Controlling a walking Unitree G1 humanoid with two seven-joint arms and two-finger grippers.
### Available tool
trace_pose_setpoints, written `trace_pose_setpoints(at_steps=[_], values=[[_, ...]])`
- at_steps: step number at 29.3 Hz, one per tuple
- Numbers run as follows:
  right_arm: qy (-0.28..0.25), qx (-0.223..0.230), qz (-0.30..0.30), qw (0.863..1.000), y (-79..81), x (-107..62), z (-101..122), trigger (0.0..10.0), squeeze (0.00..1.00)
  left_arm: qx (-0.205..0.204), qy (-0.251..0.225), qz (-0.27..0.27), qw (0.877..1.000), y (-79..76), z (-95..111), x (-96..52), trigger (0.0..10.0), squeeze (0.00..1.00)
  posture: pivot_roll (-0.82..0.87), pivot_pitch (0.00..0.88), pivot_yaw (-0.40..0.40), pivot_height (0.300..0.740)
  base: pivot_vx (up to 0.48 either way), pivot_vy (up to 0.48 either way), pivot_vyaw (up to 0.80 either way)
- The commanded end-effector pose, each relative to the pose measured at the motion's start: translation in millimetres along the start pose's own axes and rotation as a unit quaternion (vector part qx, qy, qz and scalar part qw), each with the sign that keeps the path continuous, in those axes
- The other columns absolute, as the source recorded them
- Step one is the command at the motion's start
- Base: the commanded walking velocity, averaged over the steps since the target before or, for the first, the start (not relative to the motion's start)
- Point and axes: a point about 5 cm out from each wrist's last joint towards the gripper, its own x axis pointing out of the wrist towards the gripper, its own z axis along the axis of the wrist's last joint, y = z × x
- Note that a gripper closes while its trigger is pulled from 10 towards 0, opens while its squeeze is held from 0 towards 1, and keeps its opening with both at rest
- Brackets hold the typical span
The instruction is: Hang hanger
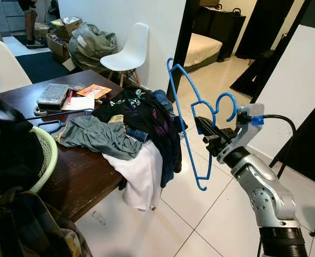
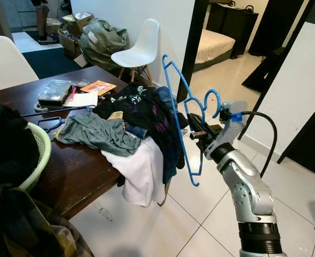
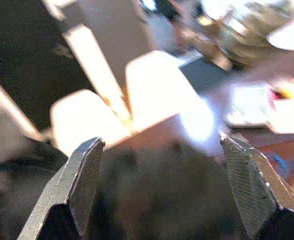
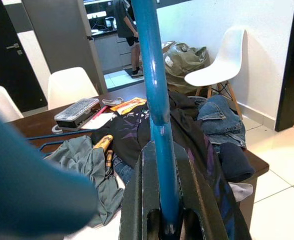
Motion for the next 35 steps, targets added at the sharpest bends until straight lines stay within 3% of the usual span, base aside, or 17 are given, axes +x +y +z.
trace_pose_setpoints(at_steps=[1,6,8,10,12,13,14,15,16,18,24,26,29,31,32,33,35], values=[[-0.006,-0.008,-0.013,1.000,-4.2,-3.6,1,10.0,0.00,0.008,-0.043,-0.013,0.999,-3.2,14,1.7,10.0,1.00,-0.01,0.000,-0.087,0.740,0.000,0.000,0.00],[-0.006,-0.008,-0.015,1.000,-4.8,-4.4,2,10.0,0.00,-0.017,-0.099,-0.062,0.993,-14.1,33,1.0,10.0,1.00,-0.01,0.000,-0.088,0.740,0.000,0.000,0.00],[-0.009,-0.008,-0.019,1.000,-5.5,-5.4,2,10.0,0.00,-0.095,-0.189,-0.184,0.960,-41.3,67,-8.0,10.0,1.00,-0.01,0.000,-0.080,0.740,0.000,0.000,0.00],[-0.010,-0.007,-0.021,1.000,-5.5,-5.7,2,10.0,0.00,-0.168,-0.214,-0.233,0.934,-53.0,80,-10.5,10.0,1.00,-0.01,0.000,-0.081,0.740,0.000,0.000,0.00],[-0.010,-0.007,-0.021,1.000,-5.5,-5.7,2,10.0,0.00,-0.168,-0.214,-0.233,0.934,-53.0,80,-10.5,10.0,1.00,-0.01,0.000,-0.081,0.740,0.000,0.000,0.00],[-0.010,-0.005,-0.021,1.000,-4.6,-5.8,1,10.0,0.00,-0.198,-0.217,-0.246,0.924,-59.3,84,-9.7,10.0,1.00,-0.01,0.000,-0.080,0.740,0.000,0.000,0.00],[-0.009,0.000,-0.021,1.000,-3.2,-6.0,-1,10.0,0.00,-0.231,-0.227,-0.265,0.908,-70.1,89,-10.5,10.0,0.24,-0.01,0.000,-0.080,0.740,0.000,0.000,0.00],[-0.009,0.000,-0.021,1.000,-3.2,-6.0,-1,10.0,0.00,-0.231,-0.227,-0.265,0.908,-70.1,89,-10.5,10.0,0.24,-0.01,0.000,-0.080,0.740,0.000,0.000,0.00],[-0.005,0.003,-0.021,1.000,-1.7,-6.1,-3,10.0,0.00,-0.265,-0.226,-0.283,0.894,-81.1,91,-10.9,10.0,0.00,-0.02,0.000,-0.081,0.740,0.000,0.000,0.00],[0.007,0.008,-0.024,1.000,-0.2,-6.6,-6,10.0,0.00,-0.308,-0.208,-0.336,0.865,-109.6,91,-12.3,10.0,0.00,-0.03,0.000,-0.077,0.740,0.000,0.000,-0.80],[0.012,0.000,-0.035,0.999,-3.2,-10.2,-5,10.0,0.00,-0.288,-0.158,-0.375,0.867,-156.0,75,-9.3,10.0,0.00,-0.06,0.000,-0.067,0.740,0.000,0.000,-0.80],[0.009,-0.008,-0.044,0.999,-6.4,-14.3,-2,10.0,0.00,-0.274,-0.093,-0.381,0.878,-181.0,53,-0.4,10.0,0.00,-0.08,0.000,-0.060,0.740,0.000,0.000,-0.80],[0.002,-0.014,-0.052,0.999,-8.5,-17.9,2,10.0,0.00,-0.220,-0.049,-0.361,0.905,-198.0,27,8.6,10.0,0.00,-0.11,0.000,-0.054,0.740,0.000,0.000,-0.53],[0.001,-0.014,-0.054,0.998,-9.0,-18.8,3,10.0,0.00,-0.211,-0.035,-0.355,0.910,-201.5,20,10.6,10.0,0.00,-0.11,0.000,-0.054,0.740,0.000,0.000,0.00],[-0.001,-0.018,-0.058,0.998,-9.0,-21.5,5,10.0,0.00,-0.167,-0.002,-0.327,0.930,-207.4,0,16.7,10.0,0.00,-0.13,0.000,-0.044,0.740,0.000,0.000,0.00],[-0.002,-0.019,-0.059,0.998,-8.8,-22.7,6,10.0,0.00,-0.154,0.008,-0.316,0.936,-208.1,-6,18.5,10.0,0.00,-0.14,0.000,-0.042,0.740,0.000,0.000,0.00],[-0.002,-0.020,-0.059,0.998,-8.7,-23.4,6,10.0,0.00,-0.146,0.013,-0.310,0.940,-208.4,-10,19.6,10.0,0.00,-0.14,0.000,-0.042,0.740,0.000,0.000,0.00]])
